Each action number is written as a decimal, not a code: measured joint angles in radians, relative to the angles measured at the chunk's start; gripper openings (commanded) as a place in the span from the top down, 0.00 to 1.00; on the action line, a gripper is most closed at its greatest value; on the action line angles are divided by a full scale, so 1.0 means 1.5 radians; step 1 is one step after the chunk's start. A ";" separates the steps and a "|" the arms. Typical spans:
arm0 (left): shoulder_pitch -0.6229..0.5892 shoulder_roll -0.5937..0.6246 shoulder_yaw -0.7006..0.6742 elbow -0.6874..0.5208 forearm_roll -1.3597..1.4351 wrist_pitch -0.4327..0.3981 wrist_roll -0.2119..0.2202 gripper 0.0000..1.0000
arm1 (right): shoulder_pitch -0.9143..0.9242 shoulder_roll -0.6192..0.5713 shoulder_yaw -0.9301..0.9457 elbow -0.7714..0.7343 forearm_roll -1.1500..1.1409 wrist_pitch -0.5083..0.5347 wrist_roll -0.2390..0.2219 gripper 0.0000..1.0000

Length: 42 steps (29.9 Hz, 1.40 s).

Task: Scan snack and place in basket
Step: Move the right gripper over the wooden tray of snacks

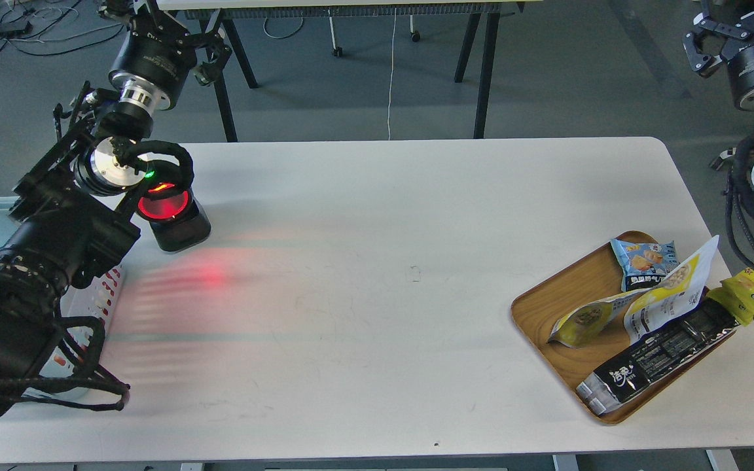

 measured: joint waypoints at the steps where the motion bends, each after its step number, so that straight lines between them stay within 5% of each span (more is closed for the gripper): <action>1: 0.000 0.000 -0.002 0.000 0.000 0.000 -0.001 0.00 | -0.001 0.000 0.000 0.000 0.000 0.000 0.000 0.01; 9: -0.003 0.007 0.003 0.000 -0.001 0.000 -0.009 0.00 | 0.006 -0.013 -0.034 0.015 -0.015 0.005 0.000 0.01; 14: -0.008 0.022 0.003 0.000 -0.001 0.000 -0.009 0.00 | 0.118 -0.070 -0.143 0.066 -0.121 0.006 0.000 0.01; 24: -0.006 0.050 0.002 -0.002 -0.001 0.000 -0.010 0.00 | 0.369 -0.153 -0.396 0.348 -0.487 -0.001 0.000 0.01; 42: 0.001 0.055 0.002 -0.003 -0.001 0.000 -0.013 0.00 | 0.700 -0.156 -0.834 0.806 -1.155 -0.176 0.000 0.06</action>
